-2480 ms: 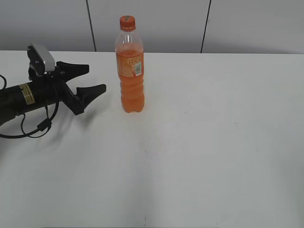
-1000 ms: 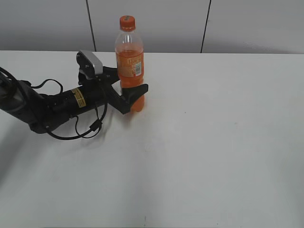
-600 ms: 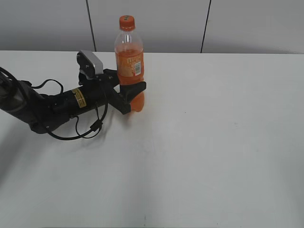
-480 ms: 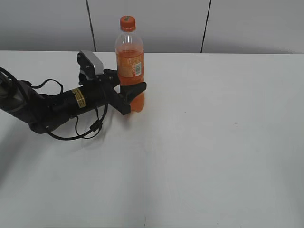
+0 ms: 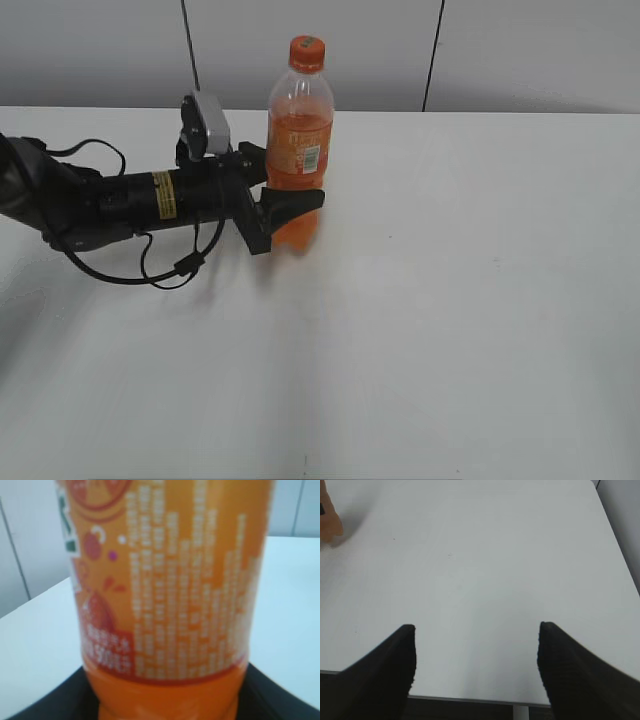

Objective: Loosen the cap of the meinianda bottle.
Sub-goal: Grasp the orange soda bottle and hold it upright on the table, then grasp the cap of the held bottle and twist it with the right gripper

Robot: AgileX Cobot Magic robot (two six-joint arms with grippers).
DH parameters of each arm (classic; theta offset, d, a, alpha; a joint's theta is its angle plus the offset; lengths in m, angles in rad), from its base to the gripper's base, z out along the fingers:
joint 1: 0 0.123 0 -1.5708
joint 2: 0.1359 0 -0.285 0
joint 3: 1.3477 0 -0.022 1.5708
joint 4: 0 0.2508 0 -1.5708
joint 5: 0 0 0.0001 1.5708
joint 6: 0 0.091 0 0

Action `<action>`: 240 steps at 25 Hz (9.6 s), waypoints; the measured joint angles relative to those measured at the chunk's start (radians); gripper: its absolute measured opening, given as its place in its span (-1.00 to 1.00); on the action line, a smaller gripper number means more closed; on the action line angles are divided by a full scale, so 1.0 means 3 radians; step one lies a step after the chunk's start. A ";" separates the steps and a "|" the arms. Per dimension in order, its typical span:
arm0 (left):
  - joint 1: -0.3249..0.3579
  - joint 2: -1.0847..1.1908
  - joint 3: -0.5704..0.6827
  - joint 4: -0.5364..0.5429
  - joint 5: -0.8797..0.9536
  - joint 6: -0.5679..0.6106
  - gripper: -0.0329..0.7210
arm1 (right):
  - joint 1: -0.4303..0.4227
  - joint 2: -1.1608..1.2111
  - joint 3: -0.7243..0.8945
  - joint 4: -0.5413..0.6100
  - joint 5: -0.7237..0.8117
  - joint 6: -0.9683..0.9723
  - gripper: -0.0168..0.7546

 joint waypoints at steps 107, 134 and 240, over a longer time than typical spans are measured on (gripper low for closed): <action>-0.0499 0.0109 0.0578 0.0009 -0.0475 0.0118 0.16 | 0.0268 0.4875 -0.3138 0.0922 0.0409 0.0404 0.56; -0.0527 0.0145 0.0578 -0.0016 -0.0471 0.0403 0.16 | 0.1957 0.5614 -0.3875 0.0370 0.0414 0.1096 0.56; -0.0537 0.0216 0.0545 -0.0200 -0.0478 0.0529 0.16 | 0.2311 0.6206 -0.4162 -0.0250 0.0423 0.0140 -0.25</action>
